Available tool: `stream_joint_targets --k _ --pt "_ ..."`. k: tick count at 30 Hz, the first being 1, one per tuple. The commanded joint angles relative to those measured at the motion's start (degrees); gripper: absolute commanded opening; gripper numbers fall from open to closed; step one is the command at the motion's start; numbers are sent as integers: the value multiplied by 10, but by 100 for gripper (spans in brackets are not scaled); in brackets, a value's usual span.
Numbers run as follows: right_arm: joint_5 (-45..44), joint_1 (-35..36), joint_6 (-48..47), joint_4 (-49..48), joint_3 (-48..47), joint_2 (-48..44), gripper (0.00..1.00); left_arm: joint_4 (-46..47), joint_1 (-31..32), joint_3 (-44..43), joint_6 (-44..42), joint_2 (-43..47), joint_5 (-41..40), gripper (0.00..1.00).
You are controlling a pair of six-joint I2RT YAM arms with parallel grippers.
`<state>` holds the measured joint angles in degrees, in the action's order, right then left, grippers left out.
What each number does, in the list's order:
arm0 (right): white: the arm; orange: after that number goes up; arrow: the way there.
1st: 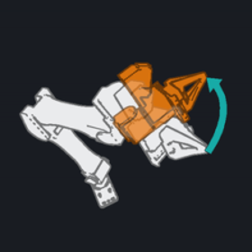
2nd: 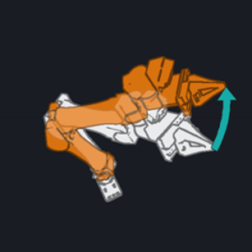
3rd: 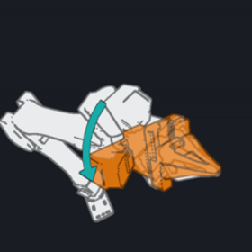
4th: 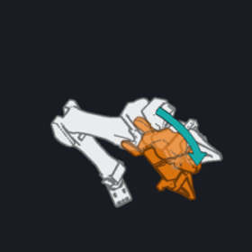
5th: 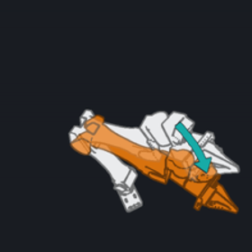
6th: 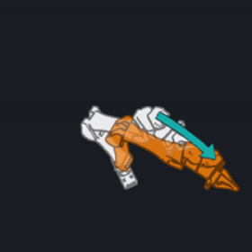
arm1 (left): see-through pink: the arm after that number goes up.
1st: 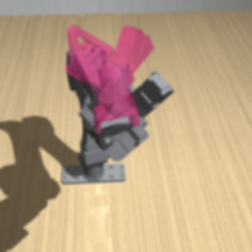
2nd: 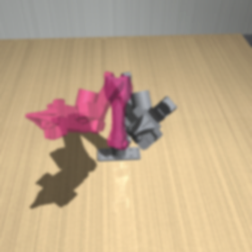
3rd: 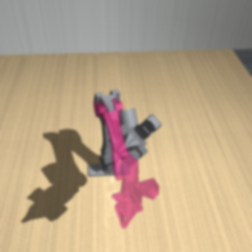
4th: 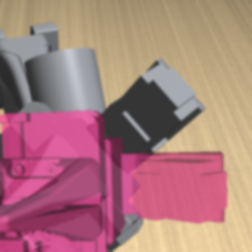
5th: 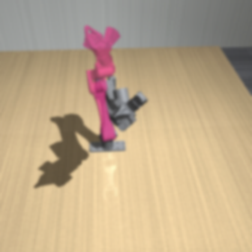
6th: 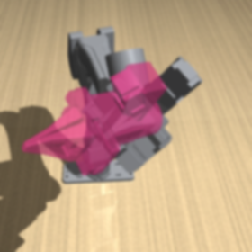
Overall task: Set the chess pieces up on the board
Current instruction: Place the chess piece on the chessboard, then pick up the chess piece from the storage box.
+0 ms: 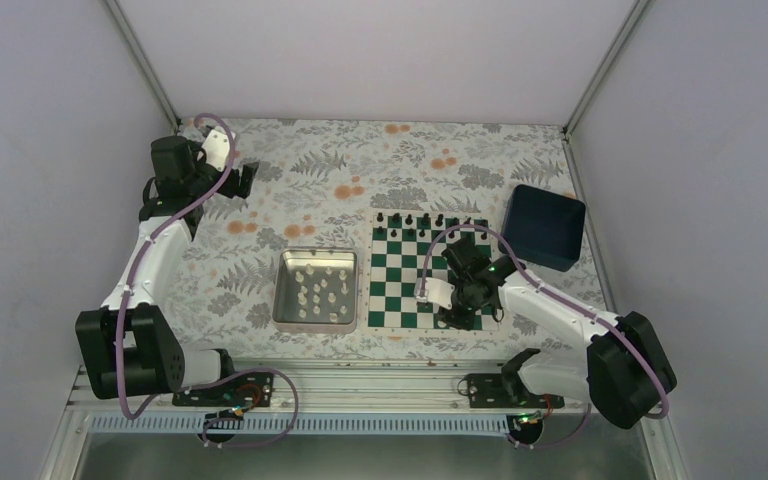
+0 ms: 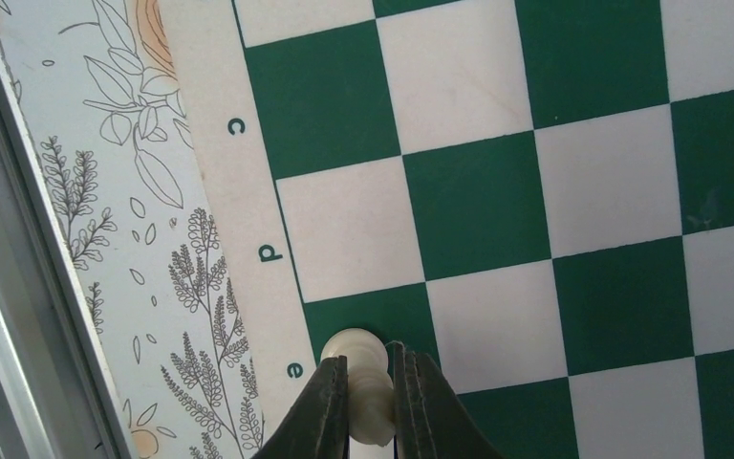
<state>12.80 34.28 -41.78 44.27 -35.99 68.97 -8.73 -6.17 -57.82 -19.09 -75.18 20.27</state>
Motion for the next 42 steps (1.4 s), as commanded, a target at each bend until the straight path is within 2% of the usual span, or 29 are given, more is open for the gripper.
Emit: stream_joint_targets --k 1,4,13,16,22,27,30,36,42 --pt "-4 -6 -8 -11 7 -1 4 2 -2 -11 -8 -1 0 100" --pt "-5 -6 -11 -8 7 1 6 2 -2 -11 -9 -1 1 100" --pt "-5 -6 -9 19 -15 -17 30 1 -2 -12 -14 -6 9 100" --pt "-1 -6 -11 46 -44 -26 39 1 -3 -11 -14 -6 12 100" --pt "10 -5 -18 75 -146 -5 49 -2 -2 -18 -13 -4 23 100" --pt "41 18 -10 66 -279 82 55 -5 -2 -19 -13 -8 24 100" --pt "49 55 -3 45 -350 143 56 -5 -2 -18 -12 -6 27 100" --pt "15 132 7 -5 -468 294 53 -5 -2 -16 -10 3 20 100" --pt "18 166 7 -17 -573 408 50 -3 -2 -12 -10 10 19 100"
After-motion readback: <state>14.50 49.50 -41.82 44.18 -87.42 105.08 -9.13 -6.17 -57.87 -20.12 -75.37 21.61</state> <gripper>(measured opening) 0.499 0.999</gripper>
